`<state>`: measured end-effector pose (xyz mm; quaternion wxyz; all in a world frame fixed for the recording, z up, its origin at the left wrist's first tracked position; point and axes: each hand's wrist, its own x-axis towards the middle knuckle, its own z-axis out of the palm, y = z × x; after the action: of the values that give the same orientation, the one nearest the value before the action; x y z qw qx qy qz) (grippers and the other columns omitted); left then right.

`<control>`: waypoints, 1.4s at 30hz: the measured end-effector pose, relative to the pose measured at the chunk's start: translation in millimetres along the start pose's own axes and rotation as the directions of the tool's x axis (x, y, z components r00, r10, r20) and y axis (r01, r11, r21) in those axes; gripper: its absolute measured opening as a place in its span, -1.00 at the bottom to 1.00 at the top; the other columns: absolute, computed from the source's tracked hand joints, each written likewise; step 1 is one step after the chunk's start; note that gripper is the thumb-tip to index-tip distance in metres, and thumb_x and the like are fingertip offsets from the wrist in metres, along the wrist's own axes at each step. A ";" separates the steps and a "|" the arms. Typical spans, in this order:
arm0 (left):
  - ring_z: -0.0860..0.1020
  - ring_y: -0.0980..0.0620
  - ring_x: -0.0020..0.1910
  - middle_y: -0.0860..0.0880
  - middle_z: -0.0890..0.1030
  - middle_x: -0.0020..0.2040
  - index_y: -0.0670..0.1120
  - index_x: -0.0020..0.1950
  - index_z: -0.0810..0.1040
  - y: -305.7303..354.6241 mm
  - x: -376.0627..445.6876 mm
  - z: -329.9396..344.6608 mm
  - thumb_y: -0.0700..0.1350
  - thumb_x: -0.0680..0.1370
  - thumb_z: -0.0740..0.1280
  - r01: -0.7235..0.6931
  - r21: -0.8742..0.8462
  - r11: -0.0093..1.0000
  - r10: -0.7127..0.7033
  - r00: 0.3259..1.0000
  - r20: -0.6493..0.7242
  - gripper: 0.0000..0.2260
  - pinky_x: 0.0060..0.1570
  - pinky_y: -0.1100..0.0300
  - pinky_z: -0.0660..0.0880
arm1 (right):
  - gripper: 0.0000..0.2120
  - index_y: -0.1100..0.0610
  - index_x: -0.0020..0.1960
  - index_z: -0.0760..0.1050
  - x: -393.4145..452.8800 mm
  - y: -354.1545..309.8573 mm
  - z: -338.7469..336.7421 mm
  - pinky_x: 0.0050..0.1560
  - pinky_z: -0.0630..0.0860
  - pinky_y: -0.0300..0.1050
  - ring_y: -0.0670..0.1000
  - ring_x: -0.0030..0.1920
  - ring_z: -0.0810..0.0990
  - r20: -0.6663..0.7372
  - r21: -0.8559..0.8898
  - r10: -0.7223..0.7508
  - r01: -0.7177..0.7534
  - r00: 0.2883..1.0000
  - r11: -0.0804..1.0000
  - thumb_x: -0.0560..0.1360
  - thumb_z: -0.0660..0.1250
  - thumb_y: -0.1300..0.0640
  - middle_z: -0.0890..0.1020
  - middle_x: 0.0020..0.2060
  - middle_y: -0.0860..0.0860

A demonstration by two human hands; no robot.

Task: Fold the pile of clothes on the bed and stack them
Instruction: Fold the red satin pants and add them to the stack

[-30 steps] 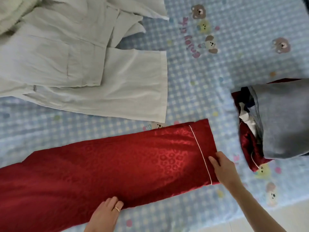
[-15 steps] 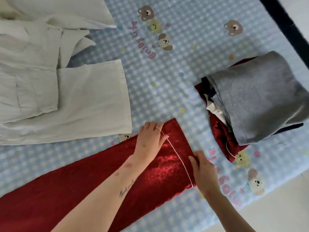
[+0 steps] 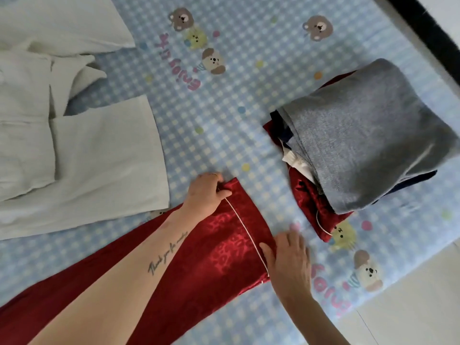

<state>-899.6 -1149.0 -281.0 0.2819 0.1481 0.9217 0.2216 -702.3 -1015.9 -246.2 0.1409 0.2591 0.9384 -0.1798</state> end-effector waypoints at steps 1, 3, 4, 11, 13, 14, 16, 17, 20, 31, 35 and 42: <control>0.54 -0.07 0.02 -0.06 0.58 -0.01 -0.12 0.05 0.55 1.7 1.2 -0.8 0.02 0.49 0.38 0.009 -0.023 1.000 -0.008 1.000 0.012 -0.75 0.08 0.04 0.45 | -0.73 0.18 -0.07 0.49 0.1 -0.1 -1.0 -0.10 0.50 0.09 0.23 -0.10 0.59 0.030 0.025 -0.036 0.035 0.999 0.999 0.51 0.30 -0.05 0.60 -0.08 0.15; 0.53 -0.08 0.02 -0.09 0.56 0.03 -0.14 0.07 0.53 10.9 6.5 -3.2 -0.01 0.51 0.36 0.004 -0.057 0.998 -0.006 1.000 -0.023 -0.75 0.04 0.10 0.42 | -0.73 0.12 -0.01 0.40 7.6 3.3 -7.2 -0.17 0.52 0.06 0.22 -0.18 0.62 0.139 0.090 -0.014 0.001 0.990 0.996 0.56 0.17 -0.09 0.62 -0.22 0.09; 0.53 -0.08 0.03 -0.09 0.55 0.05 -0.15 0.08 0.53 18.3 10.0 -3.9 -0.01 0.51 0.37 -0.002 -0.082 0.997 -0.003 0.998 -0.056 -0.75 0.02 0.13 0.39 | -0.73 0.10 -0.01 0.34 12.3 8.5 -11.2 -0.20 0.54 0.08 0.22 -0.21 0.62 0.170 0.146 0.007 -0.032 0.985 0.989 0.56 0.12 -0.11 0.62 -0.26 0.09; 0.42 -0.09 0.29 -0.12 0.47 0.27 -0.15 0.34 0.41 24.0 -47.1 11.3 -0.07 0.60 0.19 -0.108 -0.018 0.994 0.092 0.907 -0.411 -0.66 0.33 0.04 0.34 | -0.63 0.18 0.28 0.39 28.2 -1.5 -19.3 0.14 0.41 0.17 0.20 0.20 0.47 -0.260 -0.052 -0.148 0.139 0.954 0.989 0.56 0.24 0.01 0.49 0.21 0.15; 0.31 -0.11 0.41 -0.17 0.41 0.38 -0.20 0.40 0.36 -10.4 -99.3 28.6 -0.12 0.62 0.09 -0.009 -0.048 0.999 -0.017 0.862 -0.506 -0.63 0.41 0.03 0.24 | -0.54 0.11 0.43 0.30 23.1 -55.3 8.5 0.37 0.22 0.14 0.12 0.41 0.30 -0.197 -0.111 -0.456 0.442 0.868 0.890 0.58 0.11 -0.03 0.36 0.41 0.09; 0.26 -0.10 0.45 -0.19 0.36 0.42 -0.22 0.41 0.33 -29.4 -125.3 38.0 -0.13 0.61 0.07 0.062 -0.060 0.996 -0.084 0.844 -0.529 -0.61 0.43 0.00 0.21 | -0.52 0.08 0.46 0.25 18.2 -81.7 27.1 0.42 0.14 0.18 0.10 0.47 0.22 -0.103 -0.129 -0.584 0.571 0.805 0.811 0.58 0.08 -0.03 0.30 0.46 0.06; 0.15 -0.10 0.49 -0.20 0.24 0.48 -0.24 0.46 0.25 -72.8 -172.7 49.9 -0.07 0.61 0.02 0.235 -0.064 0.970 -0.234 0.827 -0.511 -0.55 0.45 -0.04 0.12 | -0.49 0.04 0.49 0.21 13.2 -122.3 63.1 0.45 0.10 0.27 0.10 0.50 0.17 0.109 -0.209 -0.756 0.758 0.646 0.618 0.57 0.07 -0.07 0.24 0.49 0.05; 0.12 -0.10 0.50 -0.20 0.19 0.50 -0.24 0.48 0.20 -96.6 -194.4 52.4 -0.01 0.62 -0.03 0.329 -0.055 0.943 -0.314 0.818 -0.483 -0.51 0.46 -0.02 0.06 | -0.47 0.03 0.49 0.21 19.8 -131.8 72.5 0.45 0.11 0.28 0.09 0.50 0.18 0.189 -0.253 -0.791 0.807 0.582 0.533 0.57 0.05 -0.11 0.25 0.49 0.04; 0.11 -0.11 0.50 -0.20 0.14 0.51 -0.25 0.50 0.09 -154.9 -250.1 50.3 0.14 0.62 -0.22 0.534 -0.016 0.845 -0.496 0.774 -0.393 -0.40 0.47 0.04 -0.05 | -0.43 0.05 0.50 0.19 59.8 -110.4 66.5 0.46 0.08 0.25 0.10 0.50 0.14 0.238 -0.376 -0.712 0.738 0.661 0.560 0.57 -0.07 -0.18 0.26 0.48 0.07; -0.12 0.14 0.53 -0.25 0.35 0.41 -0.29 0.39 0.34 -279.5 -401.9 30.9 0.10 0.64 -0.18 0.679 -0.104 0.727 -0.646 0.624 -0.440 -0.41 0.43 0.10 0.00 | -0.84 0.07 -0.04 0.58 -43.3 -305.4 112.9 0.00 0.45 0.05 0.12 -0.05 0.55 0.115 0.040 -0.810 0.812 0.575 0.582 0.56 0.23 0.08 0.62 -0.13 0.01; 0.02 0.04 0.52 -0.23 0.34 0.41 -0.27 0.37 0.38 -328.4 -454.2 27.7 0.10 0.64 -0.20 0.728 -0.100 0.679 -0.688 0.582 -0.435 -0.40 0.44 0.14 -0.03 | -0.79 0.02 0.08 0.54 -90.8 -402.9 181.8 0.16 0.32 -0.07 0.01 0.11 0.44 0.395 0.081 -0.862 0.923 0.317 0.376 0.56 0.22 -0.03 0.58 0.01 -0.05; 0.54 -0.15 0.11 -0.21 0.59 0.18 -0.02 0.51 0.11 -374.9 -538.3 54.5 0.09 0.65 -0.10 0.642 -0.025 0.767 -0.550 0.635 -0.542 -0.55 0.28 0.21 0.22 | -0.87 0.03 -0.05 0.51 -92.0 -437.7 214.4 0.01 0.34 -0.06 0.02 -0.01 0.53 0.371 -0.033 -0.793 0.861 0.482 0.508 0.53 0.28 -0.02 0.59 -0.10 -0.06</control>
<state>-494.2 -1667.1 -261.6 0.0657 -0.2075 0.9737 0.0678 -824.7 -1494.6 -289.5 0.2079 -0.2764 0.9244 -0.1609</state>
